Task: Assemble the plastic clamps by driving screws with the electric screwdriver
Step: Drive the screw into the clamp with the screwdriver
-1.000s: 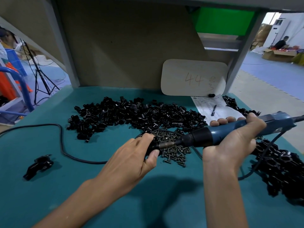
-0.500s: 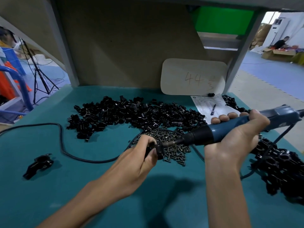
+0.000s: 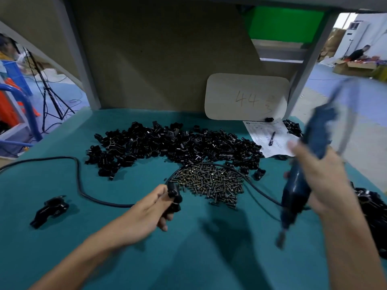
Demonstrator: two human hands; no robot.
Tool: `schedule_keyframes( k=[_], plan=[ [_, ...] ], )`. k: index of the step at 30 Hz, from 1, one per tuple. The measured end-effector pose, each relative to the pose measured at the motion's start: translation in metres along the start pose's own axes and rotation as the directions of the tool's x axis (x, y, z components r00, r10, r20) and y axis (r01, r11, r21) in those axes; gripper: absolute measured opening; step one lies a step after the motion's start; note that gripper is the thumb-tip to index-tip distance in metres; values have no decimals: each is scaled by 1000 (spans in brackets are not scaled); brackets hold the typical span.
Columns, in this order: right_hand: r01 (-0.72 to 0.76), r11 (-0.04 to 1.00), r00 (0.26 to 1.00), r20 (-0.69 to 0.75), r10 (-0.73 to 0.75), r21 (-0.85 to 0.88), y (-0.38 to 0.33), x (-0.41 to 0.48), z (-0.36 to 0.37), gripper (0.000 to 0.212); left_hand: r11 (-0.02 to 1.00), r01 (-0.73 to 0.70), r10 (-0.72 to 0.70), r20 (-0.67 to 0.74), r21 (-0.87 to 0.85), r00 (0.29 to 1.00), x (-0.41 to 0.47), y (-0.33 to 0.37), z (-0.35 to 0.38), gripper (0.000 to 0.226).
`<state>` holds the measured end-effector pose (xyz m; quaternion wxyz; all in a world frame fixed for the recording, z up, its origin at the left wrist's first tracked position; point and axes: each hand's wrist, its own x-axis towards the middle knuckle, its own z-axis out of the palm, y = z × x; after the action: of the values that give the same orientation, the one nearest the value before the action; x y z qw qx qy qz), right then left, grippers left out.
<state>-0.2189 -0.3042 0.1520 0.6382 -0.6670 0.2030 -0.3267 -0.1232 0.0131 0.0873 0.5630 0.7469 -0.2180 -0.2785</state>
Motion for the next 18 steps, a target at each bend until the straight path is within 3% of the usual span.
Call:
schedule_keyframes(
  k=[3,6,8,11,14,15,16,18],
  plan=[
    [-99,879,955,204,215,-467,45,-12,-6,53,965,105,-113,-23,-239,993,6,0,5,42],
    [-40,655,933,207,296,-754,85,-15,-9,45,935,135,-151,-24,-329,988,11,0,9,33],
    [-5,520,928,189,320,-854,103,-8,-8,50,911,151,-177,-32,-383,984,13,0,12,26],
    [-12,444,910,174,377,-896,118,-3,-3,57,908,135,-166,-45,-396,985,14,5,14,21],
    [110,195,918,175,357,-975,120,-5,5,84,910,125,-148,-29,-396,989,14,9,14,21],
    [147,237,932,214,292,-960,113,-9,10,92,912,128,-146,-18,-390,989,14,10,14,23],
    [184,366,930,282,236,-912,102,-15,18,91,916,127,-140,-6,-381,990,15,11,15,25],
    [232,768,855,502,132,-597,74,-31,39,69,925,124,-125,21,-360,992,16,13,19,28]
  ],
)
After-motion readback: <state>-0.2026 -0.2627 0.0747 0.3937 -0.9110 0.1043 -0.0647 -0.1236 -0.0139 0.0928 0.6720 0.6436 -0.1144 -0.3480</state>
